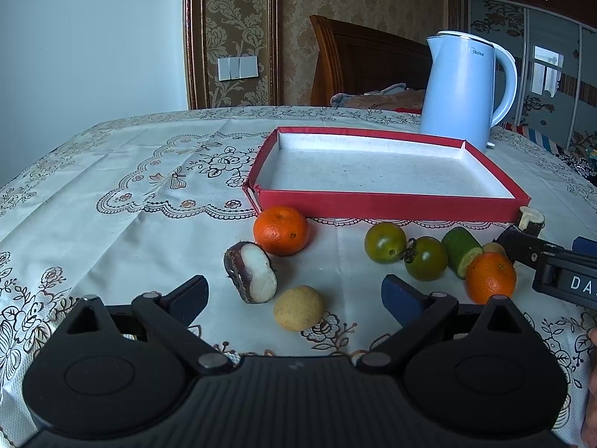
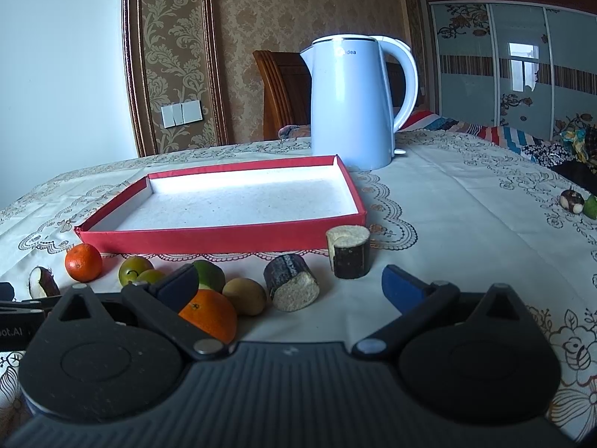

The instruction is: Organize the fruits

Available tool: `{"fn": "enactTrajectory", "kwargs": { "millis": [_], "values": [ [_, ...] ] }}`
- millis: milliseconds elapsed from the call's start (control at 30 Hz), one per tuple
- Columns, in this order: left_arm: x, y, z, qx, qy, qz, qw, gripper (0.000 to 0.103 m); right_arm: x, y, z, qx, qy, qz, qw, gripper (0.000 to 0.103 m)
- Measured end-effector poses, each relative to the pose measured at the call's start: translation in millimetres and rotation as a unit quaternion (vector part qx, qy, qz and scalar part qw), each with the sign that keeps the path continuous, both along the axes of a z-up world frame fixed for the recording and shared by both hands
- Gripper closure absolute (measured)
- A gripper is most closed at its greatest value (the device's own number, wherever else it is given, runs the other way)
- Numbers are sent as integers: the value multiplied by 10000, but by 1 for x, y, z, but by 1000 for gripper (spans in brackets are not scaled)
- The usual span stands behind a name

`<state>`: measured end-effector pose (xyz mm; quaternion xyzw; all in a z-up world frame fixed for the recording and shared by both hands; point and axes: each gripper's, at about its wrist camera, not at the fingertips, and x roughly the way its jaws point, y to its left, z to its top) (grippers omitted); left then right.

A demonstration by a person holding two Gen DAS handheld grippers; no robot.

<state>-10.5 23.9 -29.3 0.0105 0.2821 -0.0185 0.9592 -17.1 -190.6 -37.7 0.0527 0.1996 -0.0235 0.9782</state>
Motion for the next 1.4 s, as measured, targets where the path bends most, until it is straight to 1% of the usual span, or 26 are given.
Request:
{"fn": "enactTrajectory", "kwargs": {
  "millis": [333, 600, 1000, 1033, 1133, 1167, 1200, 1267, 1333, 1400],
  "values": [
    [1, 1, -1, -3, 49, 12, 10000, 3, -2, 2, 1, -65, -31, 9, 10000, 0],
    [3, 4, -1, -35, 82, 12, 10000, 3, -7, 13, 5, -455, 44, 154, 9988, 0],
    [3, 1, -4, 11, 81, -82, 9999, 3, -13, 8, 3, -494, 143, 198, 9985, 0],
    [2, 2, -4, -10, 77, -93, 9999, 3, -13, 9, 3, -510, 163, 225, 9983, 1],
    [2, 6, -4, -47, 50, -60, 10000, 3, -9, 17, 2, -634, 253, 374, 9970, 11],
    [2, 8, -4, -61, 49, -46, 10000, 4, -8, 19, 1, -650, 279, 426, 9966, 11],
    [2, 9, -5, -77, 52, -52, 9999, 4, -8, 21, 1, -645, 284, 470, 9964, 11],
    [2, 12, -5, -113, 54, -68, 9999, 4, -7, 25, 2, -613, 280, 562, 9961, 18],
    [-1, 13, -5, -80, -4, -86, 9999, 4, -8, 31, 3, -587, 353, 718, 9951, 22],
    [-2, 13, -5, -28, -34, -97, 9999, 4, -8, 37, 1, -596, 413, 851, 9937, 23]
  ]
}}
